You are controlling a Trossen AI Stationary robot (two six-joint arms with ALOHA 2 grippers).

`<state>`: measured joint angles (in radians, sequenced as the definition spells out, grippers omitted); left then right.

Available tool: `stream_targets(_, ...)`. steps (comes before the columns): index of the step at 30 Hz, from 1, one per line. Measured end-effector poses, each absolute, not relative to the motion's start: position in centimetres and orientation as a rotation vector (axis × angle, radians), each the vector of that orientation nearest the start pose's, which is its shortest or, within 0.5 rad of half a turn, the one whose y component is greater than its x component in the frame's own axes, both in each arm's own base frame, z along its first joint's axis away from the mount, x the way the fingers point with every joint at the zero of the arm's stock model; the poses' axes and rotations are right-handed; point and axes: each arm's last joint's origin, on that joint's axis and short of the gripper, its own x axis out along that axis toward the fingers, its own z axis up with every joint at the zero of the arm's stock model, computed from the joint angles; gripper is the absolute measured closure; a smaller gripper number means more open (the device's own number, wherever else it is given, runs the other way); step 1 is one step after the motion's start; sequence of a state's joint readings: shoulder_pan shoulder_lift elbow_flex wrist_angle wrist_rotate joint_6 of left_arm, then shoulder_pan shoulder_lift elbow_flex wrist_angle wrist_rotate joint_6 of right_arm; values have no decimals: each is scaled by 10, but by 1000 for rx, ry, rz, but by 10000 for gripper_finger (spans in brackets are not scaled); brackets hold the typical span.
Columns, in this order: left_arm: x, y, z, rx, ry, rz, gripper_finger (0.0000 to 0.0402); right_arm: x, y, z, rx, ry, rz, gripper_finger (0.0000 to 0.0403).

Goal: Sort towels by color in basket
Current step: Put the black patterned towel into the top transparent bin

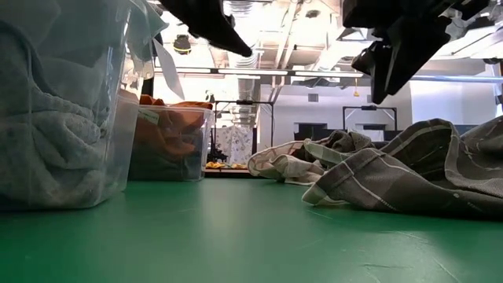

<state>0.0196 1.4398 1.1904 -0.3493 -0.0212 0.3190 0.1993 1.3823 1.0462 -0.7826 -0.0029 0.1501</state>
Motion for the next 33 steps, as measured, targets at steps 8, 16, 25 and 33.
stream_targets(8,330,16,296,355,607,-66,266,260,53,252,26,1111,98,230)
stream_targets(16,324,16,308,323,560,-45,266,260,53,253,27,1104,99,230)
stream_targets(25,298,-13,318,297,630,-131,266,260,53,253,26,1103,99,230)
stream_targets(33,263,-41,333,265,685,-204,266,265,54,255,34,1049,105,229)
